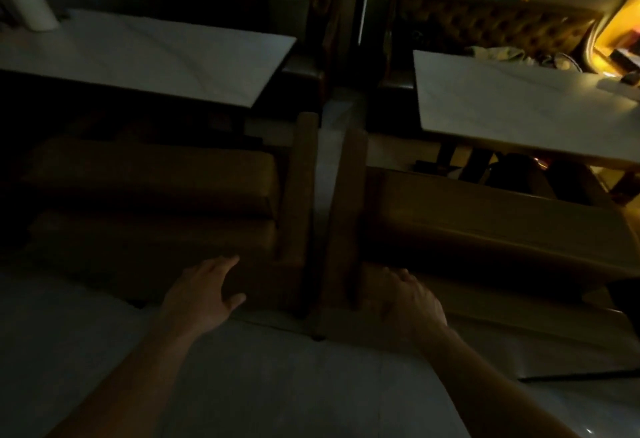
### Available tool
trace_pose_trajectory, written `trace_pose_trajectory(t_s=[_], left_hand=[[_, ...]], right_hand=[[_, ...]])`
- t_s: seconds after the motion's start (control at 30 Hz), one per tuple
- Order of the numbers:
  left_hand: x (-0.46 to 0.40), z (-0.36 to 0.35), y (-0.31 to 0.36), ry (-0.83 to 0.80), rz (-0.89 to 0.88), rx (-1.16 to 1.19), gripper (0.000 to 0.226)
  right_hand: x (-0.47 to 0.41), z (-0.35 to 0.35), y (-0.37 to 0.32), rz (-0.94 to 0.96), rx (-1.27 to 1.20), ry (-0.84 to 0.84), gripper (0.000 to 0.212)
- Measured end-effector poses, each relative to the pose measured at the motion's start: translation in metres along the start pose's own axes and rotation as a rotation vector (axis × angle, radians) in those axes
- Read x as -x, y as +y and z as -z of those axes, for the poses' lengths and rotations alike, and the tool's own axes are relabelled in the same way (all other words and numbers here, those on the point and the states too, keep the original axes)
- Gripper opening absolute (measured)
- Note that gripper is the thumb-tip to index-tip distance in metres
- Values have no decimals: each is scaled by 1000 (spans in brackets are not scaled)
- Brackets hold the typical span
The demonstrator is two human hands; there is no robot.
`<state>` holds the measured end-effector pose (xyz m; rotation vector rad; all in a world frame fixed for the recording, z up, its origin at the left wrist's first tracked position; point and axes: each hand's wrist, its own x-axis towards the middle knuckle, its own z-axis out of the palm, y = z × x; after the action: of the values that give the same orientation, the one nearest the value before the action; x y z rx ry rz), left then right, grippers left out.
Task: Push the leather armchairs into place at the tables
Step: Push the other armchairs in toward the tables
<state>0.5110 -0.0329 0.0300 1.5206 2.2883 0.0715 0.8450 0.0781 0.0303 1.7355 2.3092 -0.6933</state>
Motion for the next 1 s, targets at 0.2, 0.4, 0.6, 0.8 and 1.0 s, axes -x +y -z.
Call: trace_pose_trajectory(t_s=[0.2, 0.4, 0.6, 0.8, 1.0], left_hand=[[0, 26, -114, 65, 68, 73, 83], [-29, 31, -204, 131, 102, 99, 84], [-87, 38, -296, 165, 142, 3, 86], [-155, 38, -361, 130, 46, -79, 93], [-202, 29, -399, 219, -56, -139, 104]], right_hand=[[-14, -22, -123, 105, 26, -10, 82], [-70, -47, -219, 234, 43, -23, 65], [-142, -87, -293, 292, 158, -12, 81], [-188, -130, -327, 217, 221, 40, 87], [-219, -145, -330, 15, 228, 40, 97]])
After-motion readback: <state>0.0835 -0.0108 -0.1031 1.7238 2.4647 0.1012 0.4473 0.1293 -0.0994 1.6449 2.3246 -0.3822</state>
